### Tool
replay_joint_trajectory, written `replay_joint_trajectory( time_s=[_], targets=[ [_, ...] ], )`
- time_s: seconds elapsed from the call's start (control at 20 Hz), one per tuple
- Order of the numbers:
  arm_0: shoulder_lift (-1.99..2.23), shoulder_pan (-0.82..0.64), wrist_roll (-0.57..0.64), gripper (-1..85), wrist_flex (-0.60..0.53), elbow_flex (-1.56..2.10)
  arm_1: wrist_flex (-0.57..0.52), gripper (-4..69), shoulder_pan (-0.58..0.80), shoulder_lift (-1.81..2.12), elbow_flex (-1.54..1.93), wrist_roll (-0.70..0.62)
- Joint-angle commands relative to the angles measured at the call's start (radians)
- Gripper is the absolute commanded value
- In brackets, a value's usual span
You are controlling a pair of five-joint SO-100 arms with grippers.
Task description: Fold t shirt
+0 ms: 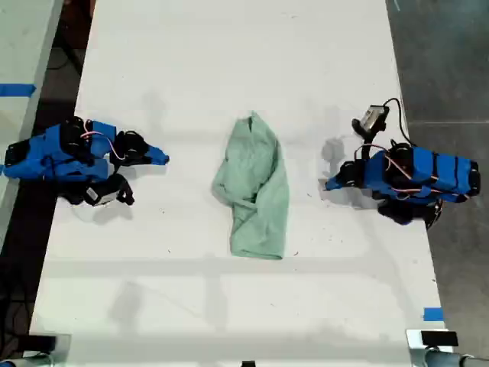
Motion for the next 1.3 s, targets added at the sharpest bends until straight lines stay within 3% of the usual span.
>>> replay_joint_trajectory(
  time_s=[0.0,1.0,1.15,1.25],
  targets=[
    [0.008,0.02,-0.02,0.0,-0.017,0.005,0.0,0.9,-0.012,0.012,0.029,0.015],
    [0.008,0.02,-0.021,0.0,-0.017,0.006,0.0,0.9,-0.014,0.012,0.029,0.015],
    [0.008,0.107,-0.015,-0.1,-0.08,-0.04,-0.025,0.9,-0.014,0.012,0.011,-0.014],
    [-0.098,0.152,-0.084,-0.1,-0.034,-0.198,0.009,1.0,-0.035,-0.051,-0.106,0.031]
  ],
)
